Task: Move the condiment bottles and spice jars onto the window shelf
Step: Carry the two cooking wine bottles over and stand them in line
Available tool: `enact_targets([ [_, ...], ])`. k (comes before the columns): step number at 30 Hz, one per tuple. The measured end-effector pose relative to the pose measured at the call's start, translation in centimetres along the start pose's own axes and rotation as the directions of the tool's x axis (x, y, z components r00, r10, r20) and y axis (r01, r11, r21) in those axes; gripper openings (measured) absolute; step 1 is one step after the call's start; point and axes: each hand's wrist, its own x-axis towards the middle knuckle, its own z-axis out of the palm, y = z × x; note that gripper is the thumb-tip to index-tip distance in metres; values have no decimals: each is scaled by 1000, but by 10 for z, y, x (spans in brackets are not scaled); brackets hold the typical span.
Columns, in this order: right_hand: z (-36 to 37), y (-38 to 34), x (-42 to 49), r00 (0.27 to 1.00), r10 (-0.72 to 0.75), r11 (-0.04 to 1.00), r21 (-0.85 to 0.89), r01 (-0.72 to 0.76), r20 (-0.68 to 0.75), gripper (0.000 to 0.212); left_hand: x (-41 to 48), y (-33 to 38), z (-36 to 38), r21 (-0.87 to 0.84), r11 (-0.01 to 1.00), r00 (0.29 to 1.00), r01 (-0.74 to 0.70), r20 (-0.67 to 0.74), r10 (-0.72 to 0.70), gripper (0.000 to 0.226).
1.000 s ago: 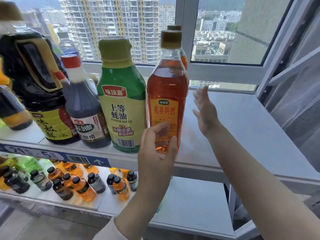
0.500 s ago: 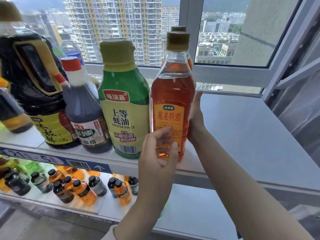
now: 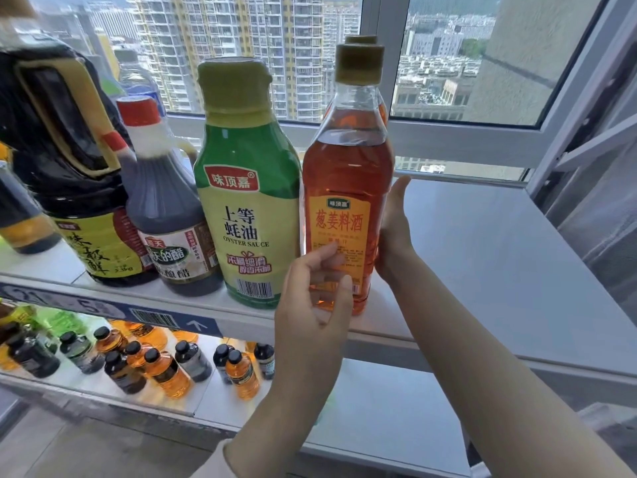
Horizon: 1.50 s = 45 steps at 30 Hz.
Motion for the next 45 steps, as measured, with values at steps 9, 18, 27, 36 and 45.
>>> enact_targets([
  [9, -8, 3, 1, 997, -61, 993, -103, 65, 40, 71, -2, 1, 0, 11, 1000, 1000, -11, -1, 11, 26],
  [18, -30, 7, -93, 912, -302, 818, -566, 100, -276, 55, -15, -9, -23, 145, 976, 977, -163, 162, 139, 31],
  [27, -11, 97, -271, 788, -476, 494, -860, -129, -391, 52, -79, -50, -91, 395, 781, 822, -484, 510, 252, 43],
  [36, -3, 214, -443, 766, -115, 255, -764, -592, -632, 61, -228, -93, -121, 422, 666, 542, -615, 840, -32, 42],
  [45, 56, 326, -626, 555, 214, 180, -526, -831, -804, 63, -402, -141, -201, 388, 602, 162, -698, 904, -396, 44],
])
